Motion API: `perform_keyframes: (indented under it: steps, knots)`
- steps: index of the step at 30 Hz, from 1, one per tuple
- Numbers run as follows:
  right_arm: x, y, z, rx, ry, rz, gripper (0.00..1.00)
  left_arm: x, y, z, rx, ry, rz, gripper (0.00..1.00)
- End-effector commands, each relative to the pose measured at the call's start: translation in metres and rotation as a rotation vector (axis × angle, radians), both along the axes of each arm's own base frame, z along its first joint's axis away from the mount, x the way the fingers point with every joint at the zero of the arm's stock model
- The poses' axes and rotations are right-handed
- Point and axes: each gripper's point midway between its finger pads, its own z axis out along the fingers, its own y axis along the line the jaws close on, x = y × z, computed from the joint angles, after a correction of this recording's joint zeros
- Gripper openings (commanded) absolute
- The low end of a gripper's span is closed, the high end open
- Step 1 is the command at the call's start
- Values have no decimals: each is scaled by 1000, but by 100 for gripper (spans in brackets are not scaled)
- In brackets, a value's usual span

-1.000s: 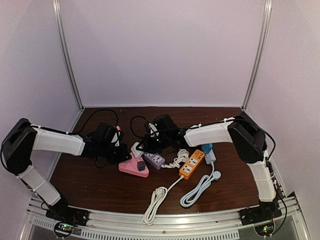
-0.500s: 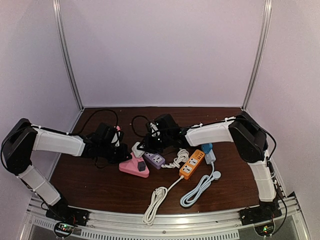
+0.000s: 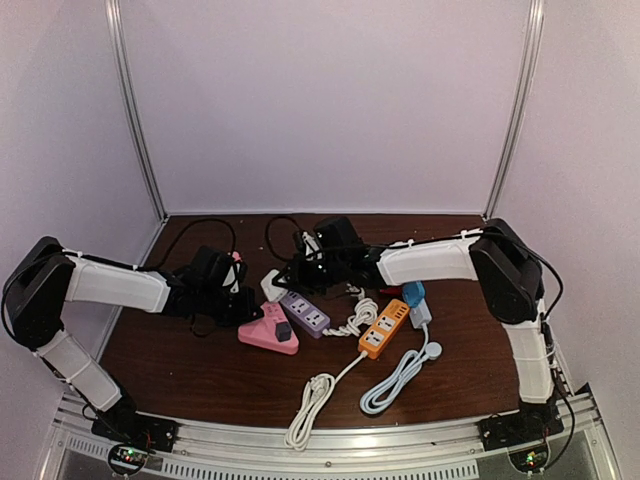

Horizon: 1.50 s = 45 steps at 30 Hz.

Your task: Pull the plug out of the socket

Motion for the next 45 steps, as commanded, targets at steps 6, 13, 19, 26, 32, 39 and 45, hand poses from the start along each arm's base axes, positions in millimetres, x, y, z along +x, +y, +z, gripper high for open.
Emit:
perform_keyframes:
  steps: [6, 13, 19, 26, 32, 39, 45]
  knots:
    - [13, -11, 83, 107, -152, -31, 4, -36, 41, -52, 192, 175, 34, 1]
    - [43, -52, 90, 20, -200, -106, 4, -16, 26, -21, 163, 106, 2, 2]
    - [82, -101, 89, -13, -198, -166, 4, 6, 7, 22, 116, 22, -26, 2]
    - [123, -120, 72, -2, -152, -143, 4, 22, -5, 60, 95, -39, -45, 2]
    - [162, -133, 51, -5, -114, -164, 5, 24, -3, 81, 96, -69, -41, 2]
    - [198, -144, 1, -61, -50, -181, 5, 25, 1, 100, 105, -97, -31, 2]
    - [215, -171, -29, -53, 14, -217, 6, 25, 2, 110, 115, -104, -39, 2]
